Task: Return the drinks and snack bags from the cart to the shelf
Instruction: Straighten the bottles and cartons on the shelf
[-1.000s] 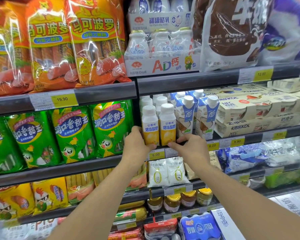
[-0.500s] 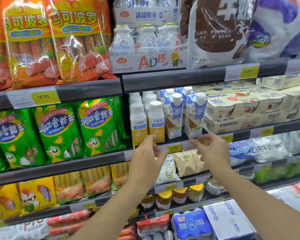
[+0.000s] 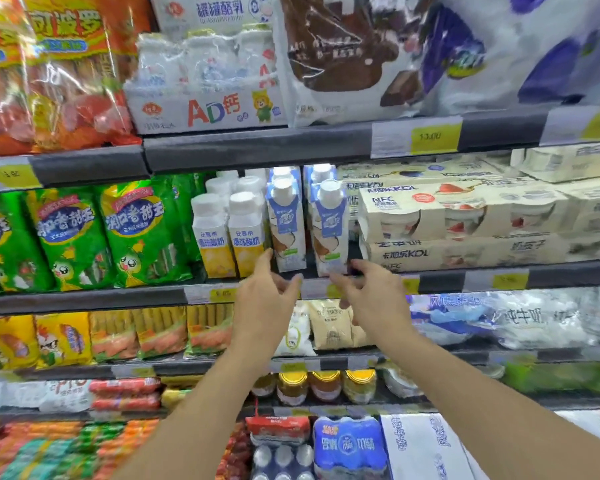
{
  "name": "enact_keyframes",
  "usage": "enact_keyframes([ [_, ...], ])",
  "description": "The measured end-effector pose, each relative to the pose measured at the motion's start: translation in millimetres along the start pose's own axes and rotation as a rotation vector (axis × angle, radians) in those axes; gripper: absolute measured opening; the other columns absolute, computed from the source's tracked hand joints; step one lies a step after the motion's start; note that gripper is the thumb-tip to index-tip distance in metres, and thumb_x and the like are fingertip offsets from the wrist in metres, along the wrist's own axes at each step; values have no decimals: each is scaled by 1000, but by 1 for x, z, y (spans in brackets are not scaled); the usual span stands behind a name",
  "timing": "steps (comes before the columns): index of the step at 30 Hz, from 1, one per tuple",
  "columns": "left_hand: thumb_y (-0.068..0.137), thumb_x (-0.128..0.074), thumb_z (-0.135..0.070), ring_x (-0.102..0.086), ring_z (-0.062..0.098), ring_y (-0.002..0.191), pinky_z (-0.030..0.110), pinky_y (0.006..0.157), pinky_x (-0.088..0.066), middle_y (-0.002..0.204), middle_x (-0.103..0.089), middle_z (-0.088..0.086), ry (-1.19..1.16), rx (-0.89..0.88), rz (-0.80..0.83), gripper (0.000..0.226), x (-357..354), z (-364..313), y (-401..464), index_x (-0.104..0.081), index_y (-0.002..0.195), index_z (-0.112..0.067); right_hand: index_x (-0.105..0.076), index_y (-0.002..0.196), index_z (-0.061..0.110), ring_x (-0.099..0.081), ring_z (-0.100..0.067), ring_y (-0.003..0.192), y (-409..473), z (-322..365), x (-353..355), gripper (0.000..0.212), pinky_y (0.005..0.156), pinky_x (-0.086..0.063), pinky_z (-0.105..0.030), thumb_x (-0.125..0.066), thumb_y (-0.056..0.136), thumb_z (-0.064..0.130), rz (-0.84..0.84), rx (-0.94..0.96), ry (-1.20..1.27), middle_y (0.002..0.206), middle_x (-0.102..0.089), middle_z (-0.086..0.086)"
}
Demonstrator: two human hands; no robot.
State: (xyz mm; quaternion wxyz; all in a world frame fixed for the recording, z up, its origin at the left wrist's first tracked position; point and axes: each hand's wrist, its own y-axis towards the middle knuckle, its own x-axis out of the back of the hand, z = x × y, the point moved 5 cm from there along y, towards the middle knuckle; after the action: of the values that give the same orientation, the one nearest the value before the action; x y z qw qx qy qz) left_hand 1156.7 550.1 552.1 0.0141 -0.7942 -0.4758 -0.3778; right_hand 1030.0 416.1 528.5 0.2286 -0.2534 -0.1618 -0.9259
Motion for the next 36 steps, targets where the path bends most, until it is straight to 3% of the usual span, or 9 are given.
enact_keyframes([
  [3,92,-64,-41,-65,12,87,34,80,-54,70,-67,-9,41,27,-14,74,-4,-3,2,-33,152,-11,-60,107,36,-61,-10,45,3,2,-2,27,61,-61,-45,-63,88,55,52,-1,-20,58,-71,4],
  [6,92,-63,-42,-67,11,80,27,70,-49,66,-69,-6,56,34,-24,66,-6,-6,5,-40,147,-12,-62,95,32,-56,-7,36,6,3,-3,22,54,-60,-43,-64,88,53,77,-27,5,55,-70,5],
  [9,90,-64,-43,-68,12,68,35,66,-56,59,-66,-4,61,22,-18,34,-7,-8,8,-56,115,-22,-66,95,31,-53,-9,31,7,5,-3,21,50,-58,-43,-64,88,50,89,-20,48,55,-70,3],
  [13,87,-62,-50,-69,16,64,41,66,-59,67,-67,-6,70,52,-1,28,-9,-3,14,-55,100,-27,-67,94,29,-52,-8,30,8,8,-2,18,46,-58,-39,-65,89,46,98,-22,37,55,-70,1],
  [20,88,-67,-44,-66,28,89,37,75,-55,98,-70,6,150,59,-2,39,-11,-6,28,-58,107,-11,-67,92,26,-57,-14,35,10,13,-3,24,51,-60,-42,-63,89,49,101,-33,-13,54,-71,2],
  [27,88,-65,-51,-64,31,90,33,64,-45,97,-67,10,241,126,16,46,-16,-9,38,-57,102,-8,-66,91,25,-52,-6,29,10,15,-2,24,41,-55,-30,-63,89,49,87,-47,-74,53,-70,1],
  [32,89,-64,-49,-66,31,88,32,63,-45,96,-69,10,255,121,-7,45,-17,-10,41,-58,102,-7,-66,91,24,-62,-17,39,10,16,-2,26,50,-60,-39,-63,89,49,95,-67,-97,52,-70,1],
  [36,88,-63,-49,-64,30,84,32,62,-47,94,-68,9,247,124,-4,43,-16,-10,40,-58,101,-8,-67,89,23,-60,-14,39,12,19,-2,24,55,-61,-39,-64,90,46,95,-60,-125,54,-70,0],
])
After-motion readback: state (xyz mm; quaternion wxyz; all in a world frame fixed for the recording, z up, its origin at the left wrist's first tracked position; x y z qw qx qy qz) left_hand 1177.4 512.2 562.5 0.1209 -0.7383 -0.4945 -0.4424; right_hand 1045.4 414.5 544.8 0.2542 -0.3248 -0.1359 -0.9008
